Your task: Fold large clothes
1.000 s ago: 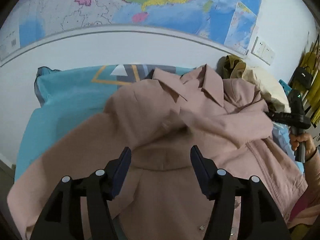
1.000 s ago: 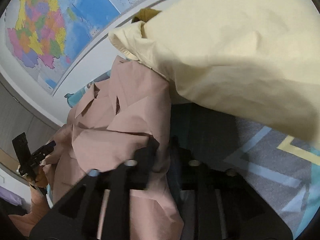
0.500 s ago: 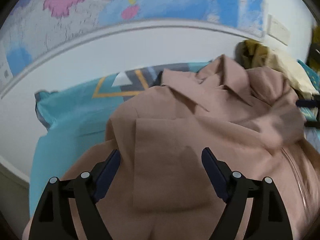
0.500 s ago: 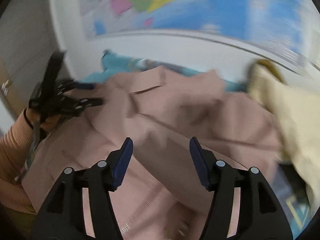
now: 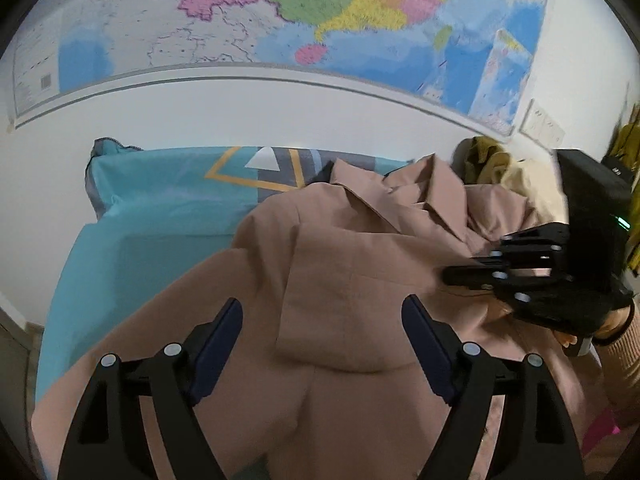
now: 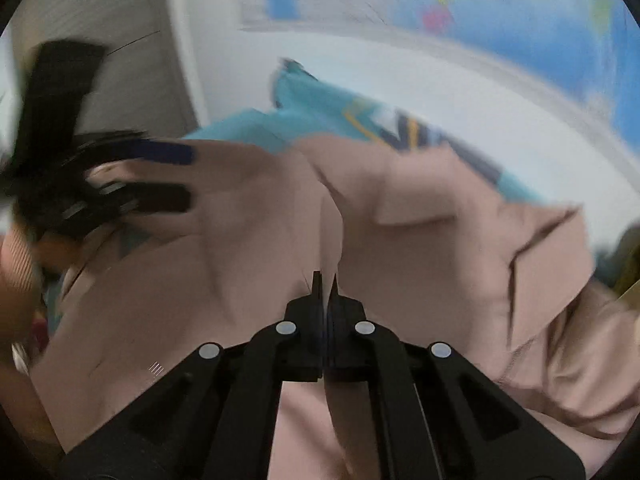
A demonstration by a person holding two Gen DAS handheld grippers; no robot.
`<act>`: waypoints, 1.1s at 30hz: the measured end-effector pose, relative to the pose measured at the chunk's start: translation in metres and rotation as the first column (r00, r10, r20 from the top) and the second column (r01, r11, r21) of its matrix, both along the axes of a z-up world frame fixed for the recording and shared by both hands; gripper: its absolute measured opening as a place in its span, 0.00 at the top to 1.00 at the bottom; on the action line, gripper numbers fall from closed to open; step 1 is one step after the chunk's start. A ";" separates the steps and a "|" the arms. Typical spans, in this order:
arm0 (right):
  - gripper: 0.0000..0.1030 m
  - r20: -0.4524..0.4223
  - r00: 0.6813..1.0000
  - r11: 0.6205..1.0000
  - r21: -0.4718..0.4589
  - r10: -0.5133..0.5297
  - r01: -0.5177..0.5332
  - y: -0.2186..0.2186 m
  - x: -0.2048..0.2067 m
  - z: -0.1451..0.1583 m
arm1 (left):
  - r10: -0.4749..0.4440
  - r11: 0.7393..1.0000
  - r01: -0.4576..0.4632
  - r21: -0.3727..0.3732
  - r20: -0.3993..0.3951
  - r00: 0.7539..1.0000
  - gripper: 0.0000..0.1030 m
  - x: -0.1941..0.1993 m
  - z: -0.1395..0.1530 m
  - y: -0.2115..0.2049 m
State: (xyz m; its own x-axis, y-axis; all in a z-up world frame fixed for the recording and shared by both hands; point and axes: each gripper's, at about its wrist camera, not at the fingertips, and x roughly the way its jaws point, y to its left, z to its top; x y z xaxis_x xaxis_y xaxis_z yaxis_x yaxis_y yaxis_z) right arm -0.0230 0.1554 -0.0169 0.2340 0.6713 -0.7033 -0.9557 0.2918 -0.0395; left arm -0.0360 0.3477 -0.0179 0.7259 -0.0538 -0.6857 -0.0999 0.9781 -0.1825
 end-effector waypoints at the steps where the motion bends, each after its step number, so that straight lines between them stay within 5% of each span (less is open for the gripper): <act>1: 0.98 0.015 1.000 0.999 0.018 0.027 -0.027 -0.008 -0.013 0.004 | -0.004 1.000 0.004 -0.004 0.007 1.000 0.23 -0.007 0.001 -0.001; 7: 0.95 0.052 0.982 0.983 -0.045 0.183 -0.180 -0.043 -0.084 -0.026 | -0.052 0.996 0.055 -0.064 0.047 0.998 0.23 -0.039 0.001 -0.011; 10: 0.77 0.031 0.977 0.971 -0.120 0.212 -0.207 -0.054 -0.099 -0.050 | -0.094 0.993 0.097 -0.067 0.043 0.995 0.23 -0.053 -0.002 -0.027; 17: 0.38 -0.254 0.966 0.994 0.109 0.052 -0.025 -0.082 -0.035 -0.018 | -0.158 0.985 0.159 -0.068 0.029 0.987 0.23 -0.059 -0.010 -0.049; 22: 0.42 -0.434 0.901 0.997 0.070 -0.010 0.045 -0.045 0.000 -0.039 | -0.148 0.983 0.148 -0.108 0.009 0.989 0.23 -0.056 -0.020 -0.050; 26: 0.80 -0.497 0.868 0.998 0.059 0.007 0.026 -0.017 -0.002 -0.055 | -0.133 0.984 0.131 -0.124 -0.003 0.991 0.23 -0.064 -0.025 -0.049; 27: 0.88 -0.477 0.878 0.997 0.081 0.028 0.012 -0.016 -0.006 -0.051 | -0.127 0.984 0.125 -0.130 -0.002 0.992 0.23 -0.068 -0.025 -0.047; 31: 0.89 -0.216 0.965 0.983 0.137 0.147 -0.119 -0.022 -0.057 -0.012 | -0.089 0.982 0.091 -0.168 0.016 0.996 0.23 -0.085 -0.024 -0.034; 33: 0.89 -0.086 0.970 0.971 0.099 0.227 -0.218 -0.023 -0.094 -0.004 | -0.067 0.974 0.072 -0.215 0.029 0.997 0.23 -0.093 -0.023 -0.025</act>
State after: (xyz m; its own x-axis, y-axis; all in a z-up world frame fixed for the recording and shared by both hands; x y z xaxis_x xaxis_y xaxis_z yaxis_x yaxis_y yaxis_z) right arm -0.1171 0.1325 -0.0211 0.0059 0.7590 -0.6510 -0.9950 0.0694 0.0719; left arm -0.1291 0.3228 -0.0410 0.7294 -0.2496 -0.6370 -0.0267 0.9200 -0.3911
